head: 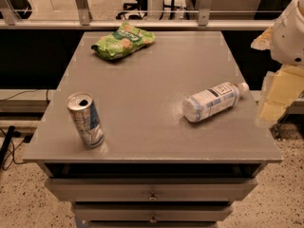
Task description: Move blue plastic bottle near green rice chip bag
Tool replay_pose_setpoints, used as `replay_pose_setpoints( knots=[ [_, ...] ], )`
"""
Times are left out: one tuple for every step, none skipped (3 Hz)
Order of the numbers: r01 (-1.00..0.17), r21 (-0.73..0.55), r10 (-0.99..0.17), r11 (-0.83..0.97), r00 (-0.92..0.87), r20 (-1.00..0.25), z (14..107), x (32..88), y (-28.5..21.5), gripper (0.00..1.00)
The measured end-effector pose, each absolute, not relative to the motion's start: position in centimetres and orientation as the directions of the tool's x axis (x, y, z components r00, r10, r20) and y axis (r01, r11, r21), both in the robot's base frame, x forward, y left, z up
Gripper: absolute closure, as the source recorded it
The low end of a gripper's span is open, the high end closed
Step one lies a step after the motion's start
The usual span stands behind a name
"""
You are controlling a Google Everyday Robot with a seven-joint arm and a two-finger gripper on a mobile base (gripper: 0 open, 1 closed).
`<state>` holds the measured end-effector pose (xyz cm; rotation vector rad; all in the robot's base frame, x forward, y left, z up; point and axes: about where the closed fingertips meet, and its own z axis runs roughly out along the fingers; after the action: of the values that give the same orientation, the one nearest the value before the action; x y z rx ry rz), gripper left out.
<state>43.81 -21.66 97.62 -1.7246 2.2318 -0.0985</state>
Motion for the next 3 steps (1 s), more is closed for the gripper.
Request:
replay_pose_setpoints(
  knots=[
    [-0.931, -0.246, -0.953, 0.27, -0.221, -0.207, 97.6, 43.8, -21.7, 0.0],
    [-0.942, -0.25, -0.962, 0.225, -0.175, -0.21, 97.3, 45.0, -21.3, 0.0],
    [-0.96, -0.252, -0.975, 0.125, -0.071, -0.213, 95.3, 48.0, -20.1, 0.0]
  ],
)
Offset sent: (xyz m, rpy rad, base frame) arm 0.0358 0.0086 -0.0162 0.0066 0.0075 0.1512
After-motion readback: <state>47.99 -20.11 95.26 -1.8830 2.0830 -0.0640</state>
